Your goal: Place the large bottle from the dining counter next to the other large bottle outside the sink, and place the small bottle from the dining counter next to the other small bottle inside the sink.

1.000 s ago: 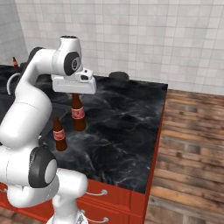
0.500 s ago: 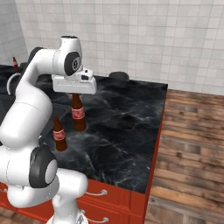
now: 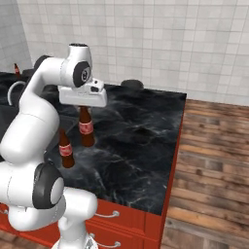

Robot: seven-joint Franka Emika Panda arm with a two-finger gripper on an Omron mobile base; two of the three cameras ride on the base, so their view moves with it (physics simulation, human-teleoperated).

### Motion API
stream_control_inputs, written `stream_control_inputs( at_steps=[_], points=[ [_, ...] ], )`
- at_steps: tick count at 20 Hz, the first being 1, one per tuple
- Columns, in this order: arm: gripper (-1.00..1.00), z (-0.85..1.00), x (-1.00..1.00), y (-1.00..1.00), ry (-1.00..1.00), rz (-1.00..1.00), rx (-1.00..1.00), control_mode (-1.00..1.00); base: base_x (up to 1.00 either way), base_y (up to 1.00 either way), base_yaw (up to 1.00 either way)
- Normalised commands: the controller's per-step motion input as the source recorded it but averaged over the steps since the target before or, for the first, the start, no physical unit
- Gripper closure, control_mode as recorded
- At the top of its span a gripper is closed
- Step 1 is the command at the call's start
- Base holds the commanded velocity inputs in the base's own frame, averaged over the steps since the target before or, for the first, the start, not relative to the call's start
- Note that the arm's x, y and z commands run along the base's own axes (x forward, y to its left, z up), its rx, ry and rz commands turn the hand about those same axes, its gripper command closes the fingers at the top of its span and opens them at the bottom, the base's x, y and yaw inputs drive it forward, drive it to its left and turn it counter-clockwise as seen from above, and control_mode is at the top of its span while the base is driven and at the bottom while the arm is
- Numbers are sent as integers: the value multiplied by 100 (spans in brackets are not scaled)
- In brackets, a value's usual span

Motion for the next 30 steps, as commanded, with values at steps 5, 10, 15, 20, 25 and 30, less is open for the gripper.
stream_control_inputs(
  at_steps=[5,10,15,20,25,30],
  points=[
    [100,-54,21,30,-14,-1,2,-100,0,0,0],
    [100,-60,2,20,-4,-2,-1,-100,0,0,0],
    [100,-39,-4,0,0,-1,-3,-100,0,0,0],
    [100,-2,1,0,6,0,0,-100,0,0,0],
    [100,-13,8,0,12,0,0,-100,0,0,0],
    [100,-39,2,0,13,0,0,-100,0,0,0]
  ],
)
